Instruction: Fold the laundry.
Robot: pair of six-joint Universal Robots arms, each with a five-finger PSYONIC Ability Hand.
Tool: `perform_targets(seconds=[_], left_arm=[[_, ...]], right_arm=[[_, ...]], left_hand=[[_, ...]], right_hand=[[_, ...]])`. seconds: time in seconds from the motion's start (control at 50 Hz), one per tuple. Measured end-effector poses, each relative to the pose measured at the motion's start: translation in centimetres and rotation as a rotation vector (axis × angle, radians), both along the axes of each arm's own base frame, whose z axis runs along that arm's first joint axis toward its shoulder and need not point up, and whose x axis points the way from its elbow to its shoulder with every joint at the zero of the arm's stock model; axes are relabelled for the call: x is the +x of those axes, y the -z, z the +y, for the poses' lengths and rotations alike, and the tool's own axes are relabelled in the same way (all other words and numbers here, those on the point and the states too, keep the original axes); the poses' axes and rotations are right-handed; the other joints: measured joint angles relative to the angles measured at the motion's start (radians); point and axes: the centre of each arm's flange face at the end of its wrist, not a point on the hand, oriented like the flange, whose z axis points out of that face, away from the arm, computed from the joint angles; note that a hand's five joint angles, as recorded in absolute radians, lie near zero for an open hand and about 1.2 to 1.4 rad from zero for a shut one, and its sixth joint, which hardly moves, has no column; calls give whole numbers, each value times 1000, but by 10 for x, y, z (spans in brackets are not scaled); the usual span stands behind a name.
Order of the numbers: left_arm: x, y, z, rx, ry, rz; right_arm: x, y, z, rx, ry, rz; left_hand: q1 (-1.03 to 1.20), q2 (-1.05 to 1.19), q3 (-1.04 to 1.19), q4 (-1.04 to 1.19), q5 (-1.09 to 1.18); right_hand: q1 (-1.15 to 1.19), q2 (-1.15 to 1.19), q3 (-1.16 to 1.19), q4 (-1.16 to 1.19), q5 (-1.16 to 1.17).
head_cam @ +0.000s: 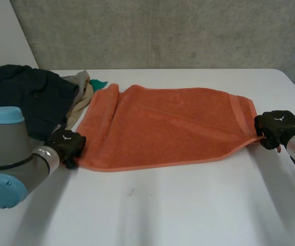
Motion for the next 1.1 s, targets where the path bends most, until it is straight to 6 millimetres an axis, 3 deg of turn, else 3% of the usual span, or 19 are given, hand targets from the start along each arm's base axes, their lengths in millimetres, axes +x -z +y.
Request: perform_targets(seconds=[0.08, 0.26, 0.32, 0.48, 0.6, 0.66, 0.72, 0.76, 0.8, 0.82, 0.84, 0.9, 0.94, 0.96, 1.0, 1.04, 1.1], left_arm=[[-1, 2, -6, -19, -7, -4], [3, -18, -2, -40, -32, 13], [7, -33, 17, -18, -19, 3], [30, -61, 89, 129, 42, -197], [31, -67, 103, 170, 86, -276], [19, -74, 90, 110, 99, -278], [3, -86, 65, -8, 81, -252], [-13, -108, 33, -168, 43, -198], [-23, -127, 14, -276, 18, -151], [-31, -144, 0, -367, -3, -108], [-35, -154, -7, -416, -13, -82], [-49, -214, -34, -671, -56, 79], [-51, -238, -39, -761, -68, 147], [-52, -265, -44, -863, -78, 229], [-51, -290, -45, -952, -85, 309], [-49, -308, -46, -1012, -88, 371], [-45, -311, -49, -1023, -92, 399]], right_arm=[[0, -1, 0, -3, 3, -1], [-1, -13, 4, 4, 2, 10], [-3, -24, 17, 61, -20, 57], [-33, -38, 68, 429, -202, 408], [-38, -48, 70, 463, -246, 506], [-34, -53, 56, 384, -205, 502], [-26, -59, 37, 282, -170, 484], [-16, -74, 13, 137, -124, 466], [-11, -88, -1, 38, -89, 450], [-6, -105, -15, -68, -47, 427], [-5, -109, -17, -93, -37, 420], [0, -172, -45, -415, 97, 304], [-1, -194, -49, -520, 133, 256], [-2, -224, -51, -657, 172, 186], [-4, -255, -49, -795, 196, 112], [-6, -275, -46, -889, 201, 60], [-6, -283, -44, -924, 181, 30]], left_hand=[[138, 179, 174, 179, 164], [138, 181, 178, 182, 164], [138, 181, 178, 183, 164], [138, 181, 178, 185, 164], [138, 182, 178, 185, 164], [138, 183, 180, 185, 164], [138, 183, 180, 185, 164], [138, 184, 180, 185, 164], [138, 184, 180, 185, 164], [138, 184, 180, 185, 164], [138, 184, 180, 185, 164], [138, 184, 180, 186, 164], [138, 184, 180, 186, 164], [138, 184, 180, 186, 164], [138, 184, 180, 186, 164], [138, 184, 180, 186, 164], [138, 184, 180, 186, 164]], right_hand=[[0, 0, 0, 0, 0], [0, 0, 0, 0, 0], [0, 0, 0, 0, 0], [0, 0, 2, 0, 13], [0, 0, 2, 0, 13], [0, 0, 2, 0, 13], [0, 0, 2, 0, 15], [0, 0, 2, 0, 15], [0, 0, 2, 0, 15], [0, 0, 2, 0, 15], [0, 0, 2, 0, 15], [0, 0, 2, 0, 15], [0, 0, 2, 0, 15], [0, 0, 2, 0, 15], [0, 0, 2, 0, 15], [0, 0, 2, 0, 20], [0, 0, 2, 0, 21]])
